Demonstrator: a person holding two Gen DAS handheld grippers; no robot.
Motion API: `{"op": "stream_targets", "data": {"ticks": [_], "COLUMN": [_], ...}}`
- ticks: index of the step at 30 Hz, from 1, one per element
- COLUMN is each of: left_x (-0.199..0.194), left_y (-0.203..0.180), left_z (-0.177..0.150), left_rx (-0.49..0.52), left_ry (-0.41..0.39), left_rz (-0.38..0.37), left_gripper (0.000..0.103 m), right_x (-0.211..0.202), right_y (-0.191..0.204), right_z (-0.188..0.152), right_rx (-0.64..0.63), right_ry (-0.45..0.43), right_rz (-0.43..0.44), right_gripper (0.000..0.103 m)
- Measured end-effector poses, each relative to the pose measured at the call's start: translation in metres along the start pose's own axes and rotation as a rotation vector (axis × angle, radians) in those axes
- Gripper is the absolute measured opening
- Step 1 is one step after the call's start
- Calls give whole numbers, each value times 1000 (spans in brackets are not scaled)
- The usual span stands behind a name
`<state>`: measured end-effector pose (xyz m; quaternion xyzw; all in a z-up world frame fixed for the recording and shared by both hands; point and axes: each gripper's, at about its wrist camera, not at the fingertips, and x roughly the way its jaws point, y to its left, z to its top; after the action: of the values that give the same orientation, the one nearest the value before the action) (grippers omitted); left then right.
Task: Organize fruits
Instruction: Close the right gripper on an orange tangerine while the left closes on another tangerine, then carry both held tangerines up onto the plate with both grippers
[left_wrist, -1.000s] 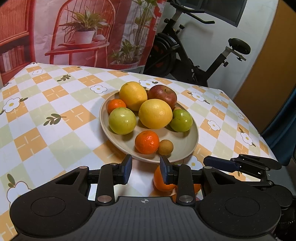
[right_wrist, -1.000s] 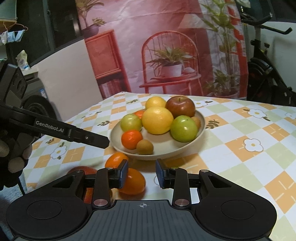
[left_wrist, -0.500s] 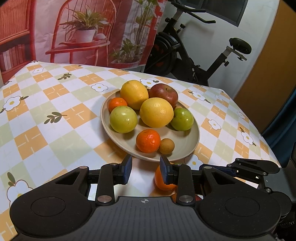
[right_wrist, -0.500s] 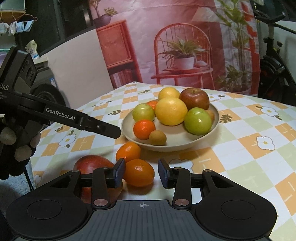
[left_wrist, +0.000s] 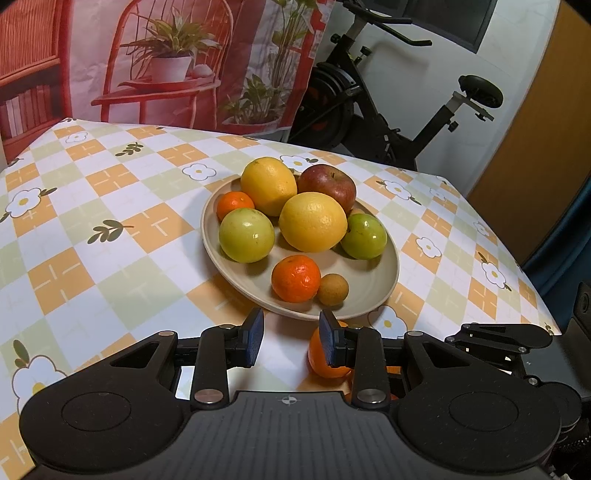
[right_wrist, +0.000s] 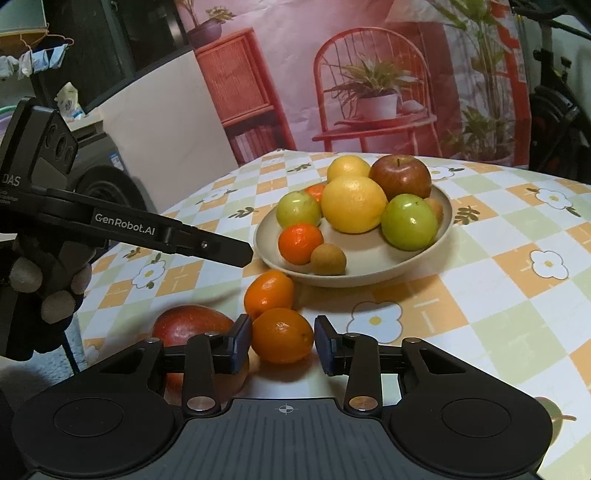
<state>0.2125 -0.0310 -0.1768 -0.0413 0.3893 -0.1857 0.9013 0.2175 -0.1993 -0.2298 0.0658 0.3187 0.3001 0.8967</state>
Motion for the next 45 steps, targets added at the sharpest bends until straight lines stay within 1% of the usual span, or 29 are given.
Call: {"op": "stream_targets", "data": {"ticks": [3,8,11,15,18,29,33,38,45], "left_x": [0,1,2,6,9,19,25,33,37], "left_y": [0,-1,-3,-7,-9,-16,-16,-18,-19], "left_z": [-1,-2,-3,-5,-7,-9,-10,-11,-9], "left_rx": [0,1,5,11,16,-9,-31,-33,-34], "left_ry": [2,6,13,30,46,83,123,144,138], "left_rz": [-1,-7,-16,-27,-38,-93,-128,-127,-119], "left_gripper": [35,35,38,43,43,44,44,43,43], "right_x": [-2,-9,-13,-21,-21,-19,-19,-20,-20], "right_y": [-1,-9,-15,-27,-32,-29,-30,-33,-34], "right_z": [-1,-2,-4,-6,-7,-9,-9,-9,-9], "right_rx": [6,45,63,121,144,127,136,164,167], "right_ry": [-14,-76,-103,-145,-151,-142,-143,-151,-151], "right_rz": [-11,-86,-160,-198,-203,-200,-196,-191,-188], "right_gripper": [33,33,33,33,33,33,33,33,33]}}
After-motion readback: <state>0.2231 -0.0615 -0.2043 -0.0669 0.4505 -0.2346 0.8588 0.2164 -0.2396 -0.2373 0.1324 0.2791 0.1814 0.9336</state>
